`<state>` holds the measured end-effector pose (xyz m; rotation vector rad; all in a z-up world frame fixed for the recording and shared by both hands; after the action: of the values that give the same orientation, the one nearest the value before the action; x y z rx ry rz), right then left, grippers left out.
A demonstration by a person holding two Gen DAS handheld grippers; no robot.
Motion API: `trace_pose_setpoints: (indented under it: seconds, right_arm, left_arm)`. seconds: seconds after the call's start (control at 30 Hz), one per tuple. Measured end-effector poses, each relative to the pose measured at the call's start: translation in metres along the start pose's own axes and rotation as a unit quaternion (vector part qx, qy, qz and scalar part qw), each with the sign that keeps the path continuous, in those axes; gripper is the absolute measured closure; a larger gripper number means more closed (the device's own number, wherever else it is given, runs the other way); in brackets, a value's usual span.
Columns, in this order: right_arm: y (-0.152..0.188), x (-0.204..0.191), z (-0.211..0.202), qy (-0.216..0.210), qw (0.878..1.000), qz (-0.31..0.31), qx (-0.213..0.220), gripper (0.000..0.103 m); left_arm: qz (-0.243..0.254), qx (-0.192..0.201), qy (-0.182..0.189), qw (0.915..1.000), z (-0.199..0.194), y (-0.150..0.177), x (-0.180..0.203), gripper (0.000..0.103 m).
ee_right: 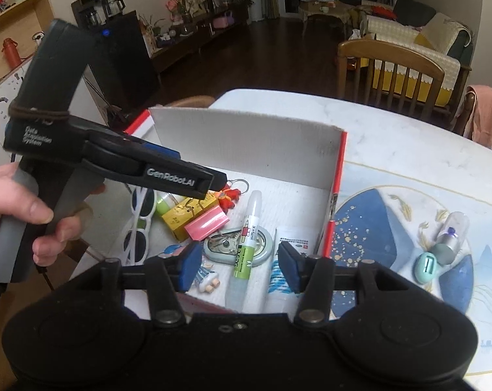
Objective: Organize rigid objects
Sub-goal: 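Open the right tool releasing the glue pen while the left tool releases the keychain, then withdraw both tools from the box toward the clear tube and teal sharpener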
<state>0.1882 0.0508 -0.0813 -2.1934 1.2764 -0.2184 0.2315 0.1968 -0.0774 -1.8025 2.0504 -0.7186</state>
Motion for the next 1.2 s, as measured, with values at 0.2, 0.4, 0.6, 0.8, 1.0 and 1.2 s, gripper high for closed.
trace_pose_setpoints:
  seconds: [0.2,0.4,0.6,0.8,1.0,1.2]
  right_arm:
    - [0.003,0.006,-0.028,-0.005,1.0,-0.011,0.018,0.037]
    - [0.008,0.023,-0.053,-0.008,0.999,-0.015,0.034,0.019]
    - [0.016,0.055,-0.073,0.0,0.999,-0.013,0.042,0.011]
    - [0.027,0.107,-0.088,0.014,0.999,0.01,0.046,0.008]
    - [0.038,0.157,-0.094,0.031,0.998,0.028,0.045,0.008]
    - [0.039,0.207,-0.095,0.056,0.996,0.047,0.048,0.008]
  left_arm:
    - [0.008,0.026,-0.004,0.9996,-0.026,0.002,0.019,0.03]
    - [0.007,0.041,-0.009,0.9991,-0.039,0.007,0.044,0.021]
    - [0.01,0.05,-0.006,0.9987,-0.043,0.01,0.077,0.019]
    - [0.008,0.058,0.005,0.9983,-0.036,0.007,0.116,0.003]
    - [0.004,0.062,0.013,0.998,-0.02,0.004,0.155,0.0]
    - [0.007,0.056,0.014,0.9983,0.004,0.002,0.198,0.0]
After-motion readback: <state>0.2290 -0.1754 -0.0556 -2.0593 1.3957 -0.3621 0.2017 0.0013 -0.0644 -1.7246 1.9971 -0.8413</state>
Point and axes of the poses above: each gripper's, at about its wrist camera, not at the fingertips, and z roughly the way its jaws point, x to its right, y to its underside, the point moved 2 cm from there along z, roughly the way its jaws point, and after that the axes turned 3 degrees about -x, right-handed, at the moved point
